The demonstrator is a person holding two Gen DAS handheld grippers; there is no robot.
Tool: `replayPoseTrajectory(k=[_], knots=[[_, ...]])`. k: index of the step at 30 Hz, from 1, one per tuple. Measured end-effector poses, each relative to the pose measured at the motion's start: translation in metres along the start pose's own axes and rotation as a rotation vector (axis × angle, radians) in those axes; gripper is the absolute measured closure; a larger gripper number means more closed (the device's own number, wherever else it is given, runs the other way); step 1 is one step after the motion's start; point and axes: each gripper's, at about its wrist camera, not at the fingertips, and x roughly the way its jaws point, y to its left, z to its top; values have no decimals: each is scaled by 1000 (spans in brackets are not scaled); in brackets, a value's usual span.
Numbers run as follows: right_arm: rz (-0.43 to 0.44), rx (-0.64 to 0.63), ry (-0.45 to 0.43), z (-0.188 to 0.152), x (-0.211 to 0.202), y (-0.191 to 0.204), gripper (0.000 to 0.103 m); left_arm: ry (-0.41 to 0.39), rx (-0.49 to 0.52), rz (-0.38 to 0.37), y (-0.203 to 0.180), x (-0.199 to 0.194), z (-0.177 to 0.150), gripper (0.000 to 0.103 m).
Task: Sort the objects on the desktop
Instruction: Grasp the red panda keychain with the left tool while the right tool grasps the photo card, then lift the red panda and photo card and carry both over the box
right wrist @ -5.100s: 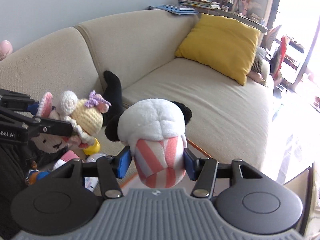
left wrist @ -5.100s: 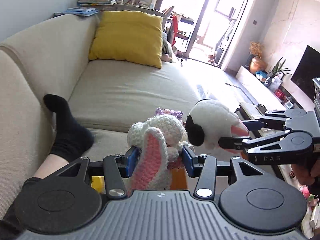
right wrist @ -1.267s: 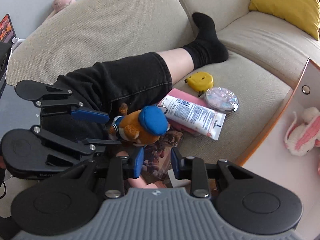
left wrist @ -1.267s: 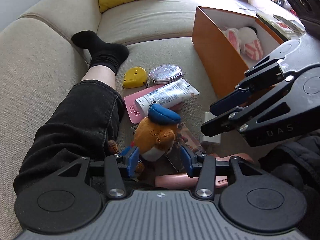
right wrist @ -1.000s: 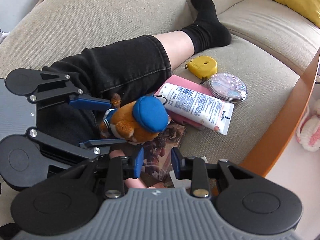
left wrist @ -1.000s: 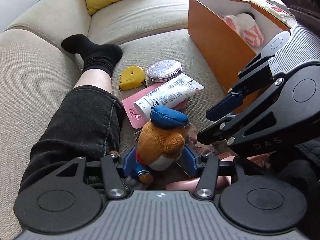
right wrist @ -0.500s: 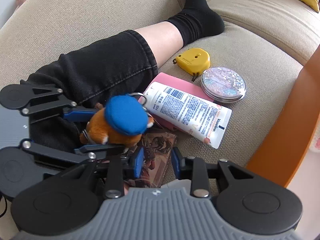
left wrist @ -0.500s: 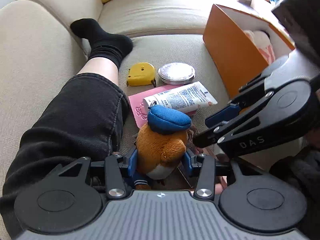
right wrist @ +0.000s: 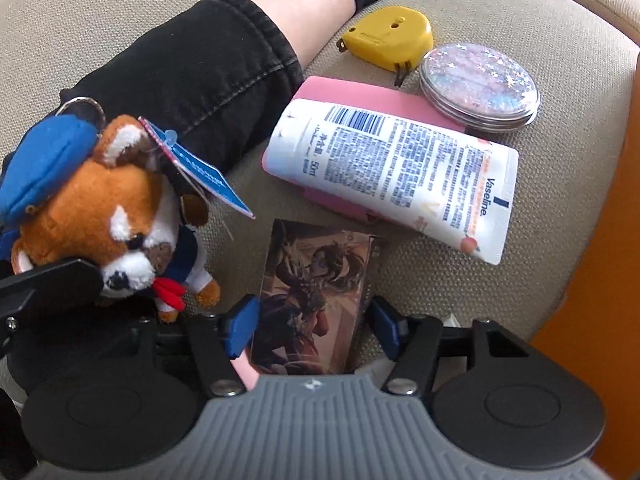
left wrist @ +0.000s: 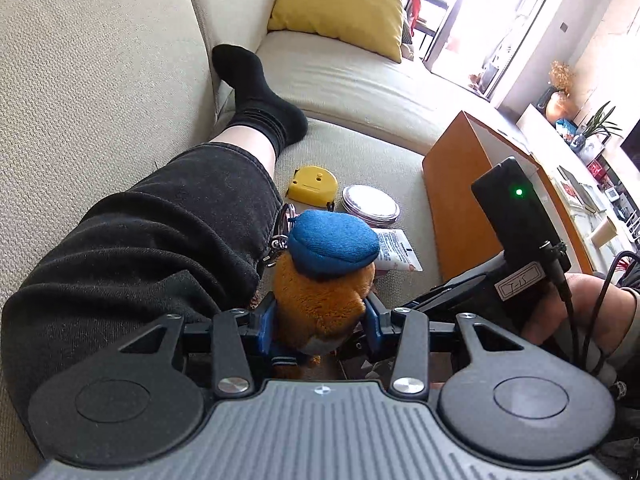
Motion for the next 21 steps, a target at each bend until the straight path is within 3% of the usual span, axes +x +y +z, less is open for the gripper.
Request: replayPoseTrajectory(k=[2,6,9,13,21], knots=[[6,9,0,0,-3,0,40,-5,-6,-7,1,0,0,54],[27,26,-58,0,-24,-1,68,-16,-9,-3,1,1,-1,54],[56,4,-86,-1,-37,8,76,-22,-14,6,0,0,-2,54],[102,-19,-85,1,-34,17,78,-26,-25,8,0,-3,-5,54],[77,-60,-125,-6,-42,29,78,-42,-45,7,-2,-10,-4,54]])
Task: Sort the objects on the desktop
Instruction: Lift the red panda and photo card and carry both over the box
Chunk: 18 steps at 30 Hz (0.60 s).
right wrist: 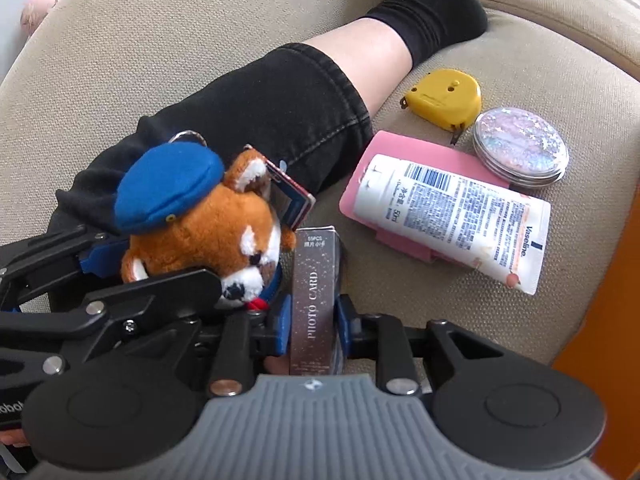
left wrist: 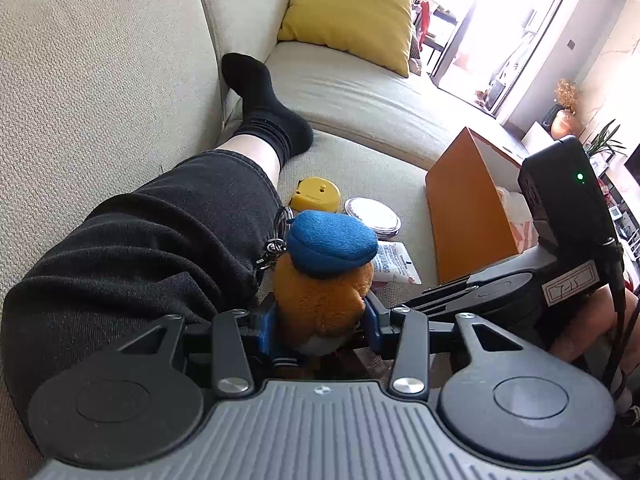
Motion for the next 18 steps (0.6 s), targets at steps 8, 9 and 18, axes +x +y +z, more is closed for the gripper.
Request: replayPoseTrajectory(k=[8,9,18], knots=[[2,-34,-148,-11,-67,-4,78,-113,60,-39,-36,-37,23,55],[3,-37,-172,-13,-80,-5,78,-133,75,-44,-43,-43,28,55],[-61,9,-401,-35,-187,-40,78,-209,206,-169,-123,-60,78,55]])
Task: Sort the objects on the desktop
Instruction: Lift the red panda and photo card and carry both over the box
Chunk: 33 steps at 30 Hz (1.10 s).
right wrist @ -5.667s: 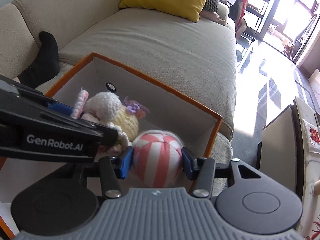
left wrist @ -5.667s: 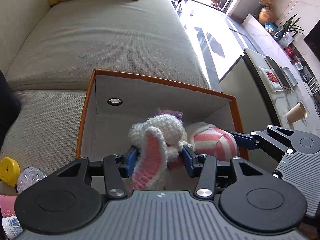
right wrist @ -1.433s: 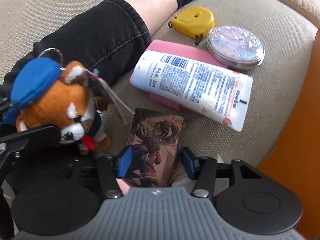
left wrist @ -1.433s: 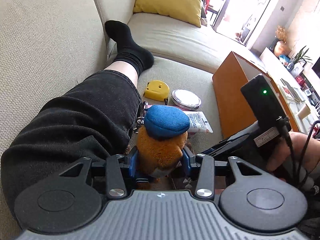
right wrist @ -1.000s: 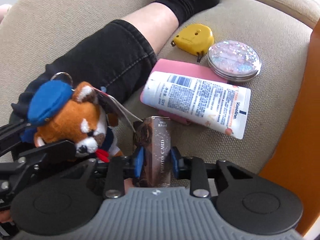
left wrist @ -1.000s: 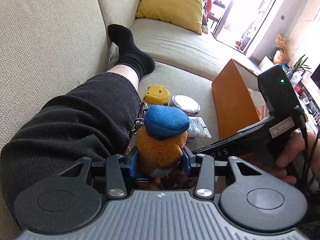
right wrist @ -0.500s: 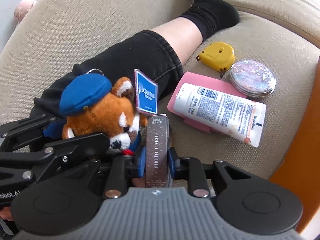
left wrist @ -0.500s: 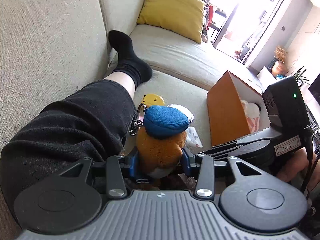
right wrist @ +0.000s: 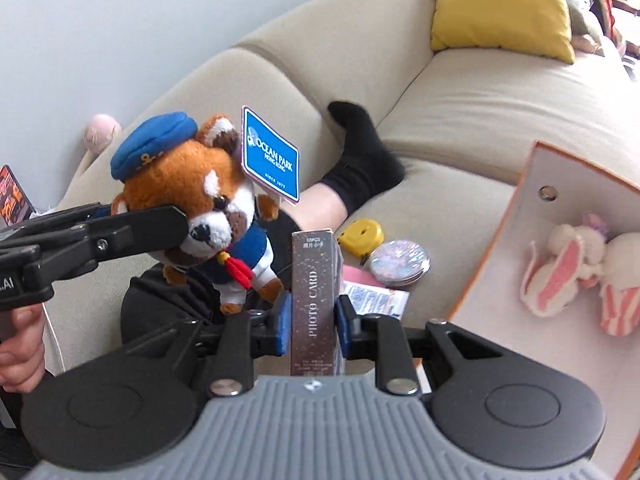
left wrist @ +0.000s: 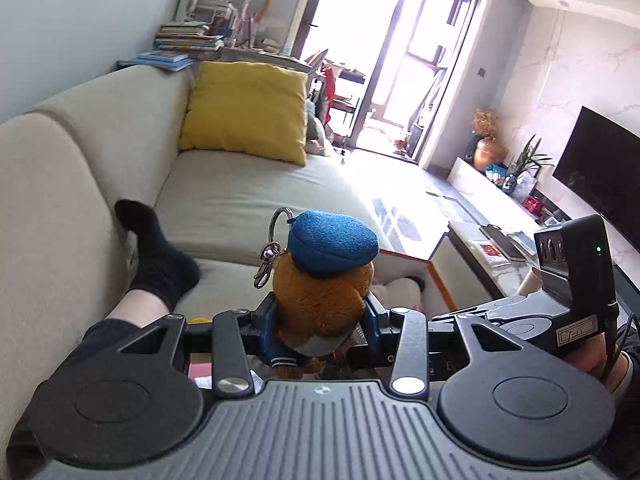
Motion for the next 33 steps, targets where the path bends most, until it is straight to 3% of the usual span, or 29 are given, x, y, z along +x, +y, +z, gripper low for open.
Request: replayPoseTrajectory(k=[6,10,16,21,25,28,33], knots=[[-167,106,-58,-10,-44,-64,78,109,24,-118,-45,71,32,55],[-225,193,-62,-24,-51,-106,78,239,7,-130,-64,137,39,55],[-219,283,-55,-34,-34,-152,78,405,43,2,-80,224,34,55],[-202,295,-53,-31,-20,-172,78,466,179,114,-116,266,28,55],[-179,300,-51,-31,-16,-179,79,472,226,166,-120,289,20,55],[-158,314,-49,-32,-13,-187,78,415,251,220,-125,296,24,55],[-106,318,-49,-29,-7,-191,78,352,279,241,-131,299,21,55]])
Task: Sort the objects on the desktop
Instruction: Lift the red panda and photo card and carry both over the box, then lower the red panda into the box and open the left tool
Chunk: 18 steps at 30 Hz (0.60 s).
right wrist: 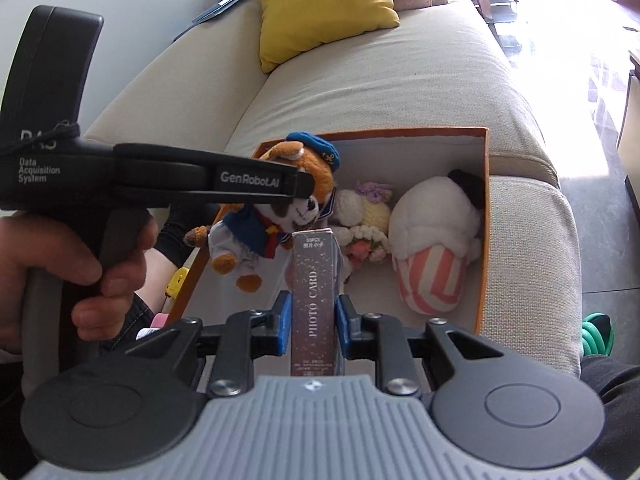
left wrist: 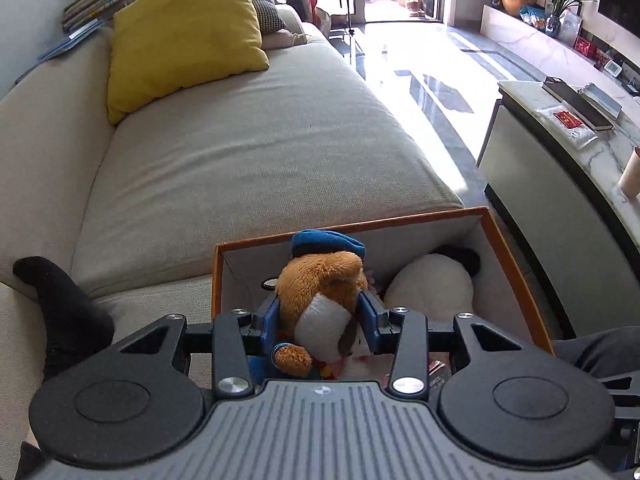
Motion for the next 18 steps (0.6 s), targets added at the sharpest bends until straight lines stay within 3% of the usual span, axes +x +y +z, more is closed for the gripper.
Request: replayPoseTrajectory(k=[5,11,16,18], knots=[[94,20,38,6,18,7,78,-14,-135,-100,23,-4,4,56],[95,51,84,8,55,7,78,-12,-138,-119,34,-7,8,56],[-22,47,43,3,53,4,80,21,-129,-87,28,4,5,56],[-31,60,35,2,47,0,80,34,-133,-60,24,11,0,55]])
